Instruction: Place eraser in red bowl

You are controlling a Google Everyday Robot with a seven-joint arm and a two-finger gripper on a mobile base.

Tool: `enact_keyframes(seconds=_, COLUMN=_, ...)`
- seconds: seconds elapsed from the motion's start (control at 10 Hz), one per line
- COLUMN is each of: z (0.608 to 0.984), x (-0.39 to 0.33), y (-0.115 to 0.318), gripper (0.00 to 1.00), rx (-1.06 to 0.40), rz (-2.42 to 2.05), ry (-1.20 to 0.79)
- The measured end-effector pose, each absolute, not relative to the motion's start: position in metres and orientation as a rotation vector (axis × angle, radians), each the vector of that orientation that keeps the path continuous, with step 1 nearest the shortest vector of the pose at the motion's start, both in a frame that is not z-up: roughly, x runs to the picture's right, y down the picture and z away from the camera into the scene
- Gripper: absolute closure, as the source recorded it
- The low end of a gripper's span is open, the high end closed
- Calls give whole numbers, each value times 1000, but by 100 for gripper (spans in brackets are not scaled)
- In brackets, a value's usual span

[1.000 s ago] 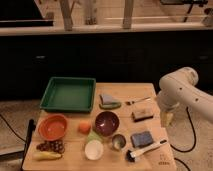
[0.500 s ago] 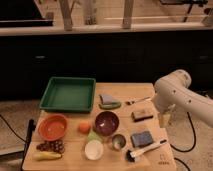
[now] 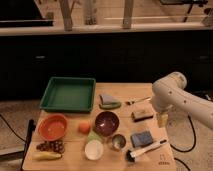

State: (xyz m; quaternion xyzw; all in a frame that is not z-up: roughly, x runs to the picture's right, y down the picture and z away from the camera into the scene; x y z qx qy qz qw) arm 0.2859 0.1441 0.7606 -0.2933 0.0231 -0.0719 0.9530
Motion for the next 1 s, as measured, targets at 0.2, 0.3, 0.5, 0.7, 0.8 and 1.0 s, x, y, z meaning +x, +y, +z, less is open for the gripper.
enact_keyframes(seconds=0.2, z=770, x=288, y=146, gripper=20, rx=-596, rz=-150, ry=38)
enact_keyframes(seconds=0.3, z=774, x=287, y=146, gripper=20, rx=-595, rz=-149, ry=32)
enact_keyframes(seconds=0.5, z=785, x=288, y=146, gripper=20, rx=-590, rz=-137, ry=17)
enact_keyframes(seconds=0.7, z=798, x=287, y=148, gripper=20, rx=-586, rz=-123, ry=-1)
enact_keyframes(seconds=0.8, z=808, x=287, y=150, gripper=20, rx=-583, rz=-115, ry=-12)
enact_keyframes(seconds=1.0, z=818, x=286, y=147, gripper=20, rx=-578, rz=-108, ry=-29)
